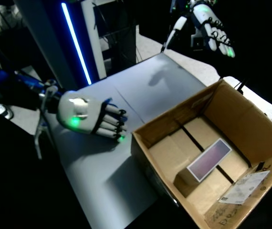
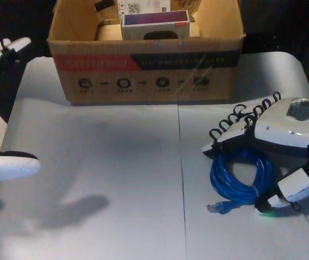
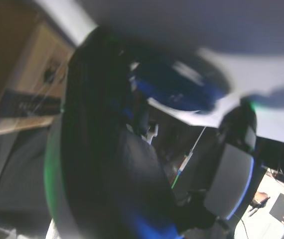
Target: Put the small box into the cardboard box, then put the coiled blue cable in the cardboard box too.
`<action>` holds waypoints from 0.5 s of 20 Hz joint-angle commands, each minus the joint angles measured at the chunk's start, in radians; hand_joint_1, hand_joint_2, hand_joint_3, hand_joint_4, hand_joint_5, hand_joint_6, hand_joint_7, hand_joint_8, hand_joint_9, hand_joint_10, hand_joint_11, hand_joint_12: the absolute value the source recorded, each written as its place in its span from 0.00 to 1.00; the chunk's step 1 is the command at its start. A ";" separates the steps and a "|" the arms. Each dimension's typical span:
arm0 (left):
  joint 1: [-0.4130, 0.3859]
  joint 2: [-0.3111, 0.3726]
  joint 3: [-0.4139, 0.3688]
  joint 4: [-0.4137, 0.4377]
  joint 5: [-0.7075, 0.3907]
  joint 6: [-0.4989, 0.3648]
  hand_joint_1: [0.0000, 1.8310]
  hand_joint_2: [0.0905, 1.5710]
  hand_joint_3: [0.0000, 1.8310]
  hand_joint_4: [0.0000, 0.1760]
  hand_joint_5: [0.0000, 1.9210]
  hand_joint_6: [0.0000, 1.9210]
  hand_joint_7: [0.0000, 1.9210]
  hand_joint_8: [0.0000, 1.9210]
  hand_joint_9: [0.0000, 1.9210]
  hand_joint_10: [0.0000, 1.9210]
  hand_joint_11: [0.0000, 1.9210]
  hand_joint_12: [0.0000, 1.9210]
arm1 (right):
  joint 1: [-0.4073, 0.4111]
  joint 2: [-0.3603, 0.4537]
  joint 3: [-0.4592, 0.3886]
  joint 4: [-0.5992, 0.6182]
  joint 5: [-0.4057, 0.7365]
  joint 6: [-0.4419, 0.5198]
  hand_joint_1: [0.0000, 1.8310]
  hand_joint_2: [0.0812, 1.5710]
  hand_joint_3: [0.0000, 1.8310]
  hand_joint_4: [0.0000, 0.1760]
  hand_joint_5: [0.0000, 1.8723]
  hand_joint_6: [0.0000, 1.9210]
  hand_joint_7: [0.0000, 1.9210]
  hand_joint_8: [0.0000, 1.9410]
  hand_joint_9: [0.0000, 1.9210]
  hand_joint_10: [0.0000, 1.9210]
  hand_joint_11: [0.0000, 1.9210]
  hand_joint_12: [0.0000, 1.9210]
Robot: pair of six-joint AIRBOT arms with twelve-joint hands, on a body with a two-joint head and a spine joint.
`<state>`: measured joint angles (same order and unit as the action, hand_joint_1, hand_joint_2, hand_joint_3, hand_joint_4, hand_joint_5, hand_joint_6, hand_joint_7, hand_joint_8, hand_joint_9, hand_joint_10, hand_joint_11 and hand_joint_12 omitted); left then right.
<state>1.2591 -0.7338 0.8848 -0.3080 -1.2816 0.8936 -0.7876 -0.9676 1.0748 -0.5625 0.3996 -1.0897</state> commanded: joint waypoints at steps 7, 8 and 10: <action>-0.004 -0.003 0.005 -0.004 -0.127 -0.015 0.39 0.48 0.00 1.00 0.03 0.00 0.01 0.00 0.00 0.00 0.00 0.00 | 0.000 -0.011 -0.002 0.004 0.029 0.009 0.60 0.69 0.00 0.00 0.43 0.02 0.16 0.76 0.27 0.85 0.32 0.78; -0.003 -0.004 0.005 -0.004 -0.127 -0.017 0.38 0.49 0.00 1.00 0.03 0.00 0.01 0.00 0.00 0.00 0.00 0.00 | 0.000 -0.012 -0.002 0.005 0.029 0.009 0.60 0.74 0.00 0.00 0.43 0.52 0.16 0.80 0.29 0.88 0.33 0.80; -0.002 -0.006 0.005 -0.004 -0.127 -0.019 0.38 0.49 0.00 1.00 0.04 0.00 0.01 0.00 0.00 0.00 0.00 0.00 | 0.000 -0.012 -0.002 0.008 0.030 0.009 0.61 0.76 0.00 0.00 0.41 0.67 0.22 0.89 0.36 0.99 0.43 0.94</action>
<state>1.2613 -0.7341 0.8848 -0.3069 -1.2835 0.8799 -0.7879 -0.9726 1.0748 -0.5575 0.4072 -1.0805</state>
